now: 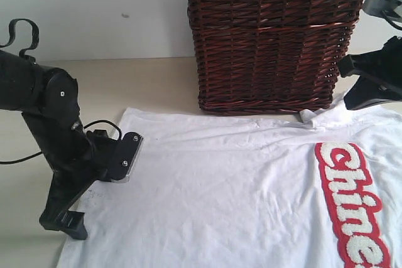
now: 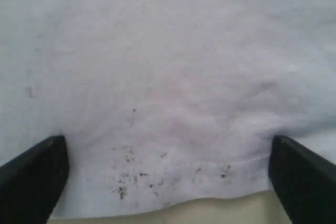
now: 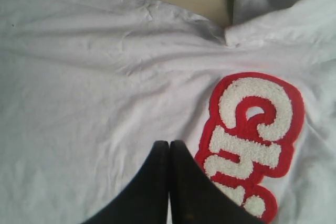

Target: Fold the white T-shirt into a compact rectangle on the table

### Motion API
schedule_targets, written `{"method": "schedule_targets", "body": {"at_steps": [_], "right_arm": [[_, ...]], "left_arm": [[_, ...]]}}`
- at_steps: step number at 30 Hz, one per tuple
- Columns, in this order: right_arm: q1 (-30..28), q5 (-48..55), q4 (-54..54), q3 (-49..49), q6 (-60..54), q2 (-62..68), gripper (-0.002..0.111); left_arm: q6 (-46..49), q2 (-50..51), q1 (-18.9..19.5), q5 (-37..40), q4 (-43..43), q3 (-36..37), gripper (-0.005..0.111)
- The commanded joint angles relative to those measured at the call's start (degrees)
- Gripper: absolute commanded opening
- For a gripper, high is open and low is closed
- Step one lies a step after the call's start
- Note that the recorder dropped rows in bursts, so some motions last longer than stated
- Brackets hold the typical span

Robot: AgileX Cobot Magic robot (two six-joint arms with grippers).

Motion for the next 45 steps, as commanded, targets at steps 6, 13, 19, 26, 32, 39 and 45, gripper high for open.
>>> {"method": "schedule_targets", "body": {"at_steps": [6, 13, 19, 26, 32, 39, 45], "right_arm": [[-0.20, -0.19, 0.43, 0.23, -1.11, -0.27, 0.000], [0.72, -0.55, 1.37, 1.33, -9.56, -0.27, 0.018], [12.70, 3.06, -20.36, 2.33, -21.07, 0.82, 0.065], [14.66, -1.02, -34.64, 8.38, -12.93, 0.82, 0.077], [14.66, -2.38, -38.47, 8.53, -20.15, 0.74, 0.082], [13.36, -2.87, -52.94, 13.75, -20.60, 0.69, 0.105], [6.61, -6.96, -51.29, 19.13, -29.54, 0.69, 0.105]], "left_arm": [[0.53, 1.60, 8.98, 2.63, 2.79, 4.63, 0.105], [5.79, 1.70, 12.11, 4.48, 2.85, 4.63, 0.105], [5.92, 1.70, 12.01, 5.89, 2.85, 4.63, 0.105], [5.92, 1.70, 12.01, 5.45, 2.13, 4.63, 0.105], [5.92, 1.70, 12.01, 5.89, 1.77, 4.63, 0.105], [5.81, 1.70, 12.01, 6.12, 0.57, 4.63, 0.105], [5.70, 1.70, 12.01, 6.93, -0.89, 4.63, 0.105]]}}
